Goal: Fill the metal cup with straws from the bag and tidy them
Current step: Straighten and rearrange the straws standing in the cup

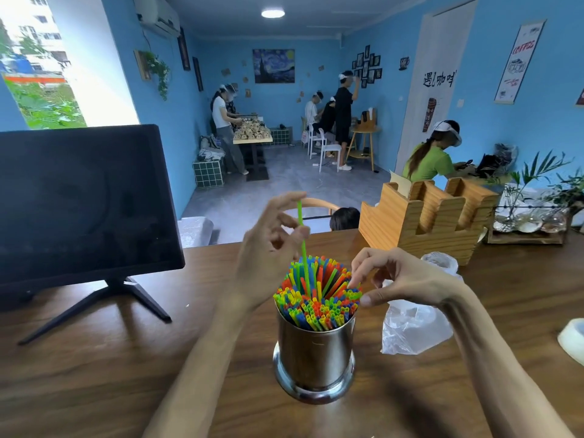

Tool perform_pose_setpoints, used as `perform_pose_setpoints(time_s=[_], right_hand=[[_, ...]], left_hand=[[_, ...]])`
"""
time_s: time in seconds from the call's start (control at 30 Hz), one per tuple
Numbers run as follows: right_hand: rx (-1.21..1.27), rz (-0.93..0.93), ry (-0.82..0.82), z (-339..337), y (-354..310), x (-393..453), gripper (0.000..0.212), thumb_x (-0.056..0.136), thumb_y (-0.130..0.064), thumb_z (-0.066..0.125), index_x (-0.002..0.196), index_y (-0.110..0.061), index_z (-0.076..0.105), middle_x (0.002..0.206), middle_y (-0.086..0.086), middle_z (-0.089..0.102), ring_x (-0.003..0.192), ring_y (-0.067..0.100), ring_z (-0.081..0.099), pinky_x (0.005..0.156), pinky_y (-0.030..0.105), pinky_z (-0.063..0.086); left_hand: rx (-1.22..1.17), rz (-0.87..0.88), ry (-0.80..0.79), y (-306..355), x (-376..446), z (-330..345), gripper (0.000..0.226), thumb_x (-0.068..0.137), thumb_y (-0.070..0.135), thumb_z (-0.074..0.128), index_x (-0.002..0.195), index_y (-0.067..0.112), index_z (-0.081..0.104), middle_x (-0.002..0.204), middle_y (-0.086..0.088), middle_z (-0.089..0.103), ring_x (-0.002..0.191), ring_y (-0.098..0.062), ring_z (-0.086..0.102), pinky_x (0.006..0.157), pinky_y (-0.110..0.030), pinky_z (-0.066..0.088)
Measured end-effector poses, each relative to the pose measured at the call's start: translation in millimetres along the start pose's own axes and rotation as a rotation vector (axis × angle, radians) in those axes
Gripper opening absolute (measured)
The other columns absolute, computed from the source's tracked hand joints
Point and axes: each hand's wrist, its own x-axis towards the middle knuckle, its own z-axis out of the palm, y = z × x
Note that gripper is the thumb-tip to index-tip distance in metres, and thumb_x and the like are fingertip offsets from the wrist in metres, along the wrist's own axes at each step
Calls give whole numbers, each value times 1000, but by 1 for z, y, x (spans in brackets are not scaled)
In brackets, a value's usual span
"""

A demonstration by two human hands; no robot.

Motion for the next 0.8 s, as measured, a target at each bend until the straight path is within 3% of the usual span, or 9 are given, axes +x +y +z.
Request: perform_pose_setpoints(time_s=[0.1,0.2,0.33,0.43,0.5,0.7,0.8], right_hand=[[3,-4,3,2,-2,2,23,73,-12,91,93,-19,82,106,1,64,93,17,59,72,26,45],[-5,-4,-4,2,-5,3,23,72,-14,92,92,-18,81,103,-6,64,87,6,58,70,21,44],[13,-23,-4,6,-5,4,20,71,-19,91,88,-19,80,102,-2,64,82,2,57,70,24,45],[18,-26,15,9,-4,6,17,72,-22,91,85,-22,80,100,-4,65,82,5,58,73,27,49],[7,-35,32,12,-3,7,17,72,-21,91,84,-21,79,98,-6,66,80,5,57,72,26,48],[-24,-68,64,16,-4,8,23,74,-22,91,89,-18,75,89,-12,66,74,1,54,67,18,44],[19,-72,77,19,-7,9,28,77,-31,88,99,-24,73,87,-9,67,77,6,58,68,19,48]], left_hand=[[138,-78,-48,-12,-11,8,42,92,26,74,118,55,59,88,14,65,77,-10,64,74,-28,54],[294,-80,-51,-21,-21,10,12,86,47,71,98,47,69,93,20,67,92,-7,63,81,-30,54],[442,-153,-89,-20,-28,8,18,80,56,73,72,40,70,93,22,69,110,-3,53,97,-30,44],[428,-181,-82,-12,-33,6,9,86,42,78,82,46,72,96,24,68,110,-5,54,98,-39,46],[361,-177,-63,-4,-37,4,5,88,44,73,92,47,74,99,22,68,111,-7,56,98,-41,47],[418,-193,-241,13,-58,7,47,70,69,75,110,46,72,113,24,60,117,-4,51,99,-25,43],[428,-216,-224,18,-62,8,53,69,71,74,114,45,70,113,25,59,115,-3,51,96,-24,43]])
